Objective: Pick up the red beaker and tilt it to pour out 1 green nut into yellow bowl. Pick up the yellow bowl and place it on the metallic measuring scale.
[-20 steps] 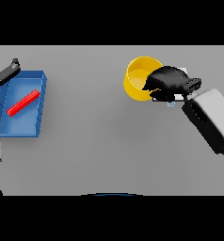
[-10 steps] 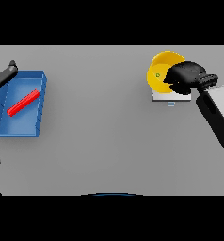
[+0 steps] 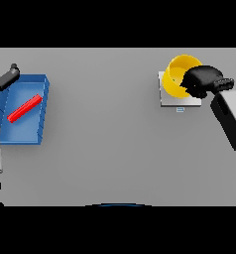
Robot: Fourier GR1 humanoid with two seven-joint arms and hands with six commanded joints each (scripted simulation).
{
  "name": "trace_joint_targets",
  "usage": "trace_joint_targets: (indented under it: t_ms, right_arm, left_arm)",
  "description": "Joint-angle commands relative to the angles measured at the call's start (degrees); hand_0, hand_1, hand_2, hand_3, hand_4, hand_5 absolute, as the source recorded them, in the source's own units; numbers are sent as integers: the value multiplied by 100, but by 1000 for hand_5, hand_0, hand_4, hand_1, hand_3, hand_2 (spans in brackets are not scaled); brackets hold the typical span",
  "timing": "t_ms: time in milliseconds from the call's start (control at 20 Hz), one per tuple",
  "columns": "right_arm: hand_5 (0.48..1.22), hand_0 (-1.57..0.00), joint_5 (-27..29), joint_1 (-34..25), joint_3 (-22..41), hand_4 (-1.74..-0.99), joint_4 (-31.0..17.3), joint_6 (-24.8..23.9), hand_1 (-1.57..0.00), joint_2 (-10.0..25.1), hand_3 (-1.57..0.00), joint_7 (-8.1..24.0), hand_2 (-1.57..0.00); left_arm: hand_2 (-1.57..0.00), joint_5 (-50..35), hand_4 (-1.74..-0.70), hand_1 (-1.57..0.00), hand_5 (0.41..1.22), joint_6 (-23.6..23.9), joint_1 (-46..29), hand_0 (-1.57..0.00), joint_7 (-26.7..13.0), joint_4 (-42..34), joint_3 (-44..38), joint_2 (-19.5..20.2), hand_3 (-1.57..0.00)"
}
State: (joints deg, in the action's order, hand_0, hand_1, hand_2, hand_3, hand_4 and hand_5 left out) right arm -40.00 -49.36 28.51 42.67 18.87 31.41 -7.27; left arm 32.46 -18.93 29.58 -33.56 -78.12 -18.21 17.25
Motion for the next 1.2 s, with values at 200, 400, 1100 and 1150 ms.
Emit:
trace_joint_targets:
  t_ms: [200,400,1100,1150]
  right_arm:
    - [1221,-1404,118,3,-50,-1670,-139,12,-1181,-54,-1543,-82,-1293]
    - [1037,-1053,241,32,-125,-1580,-128,244,-781,-39,-982,58,-776]
    - [801,-62,147,-37,-20,-1418,-280,434,-46,-49,-277,123,-74]
    - [796,-49,139,-62,-30,-1414,-314,398,-37,-53,-263,109,-59]
  left_arm:
    - [1,-44,-841,1,772,-69,96,1,3,118,-54,88,1]
    - [1,-30,-847,1,771,30,149,1,124,304,-66,71,1]
    - [1,-35,-851,1,770,-17,16,1,34,-25,-9,-3,1]
    - [1,-23,-851,1,768,-8,15,1,21,-1,-11,-1,1]
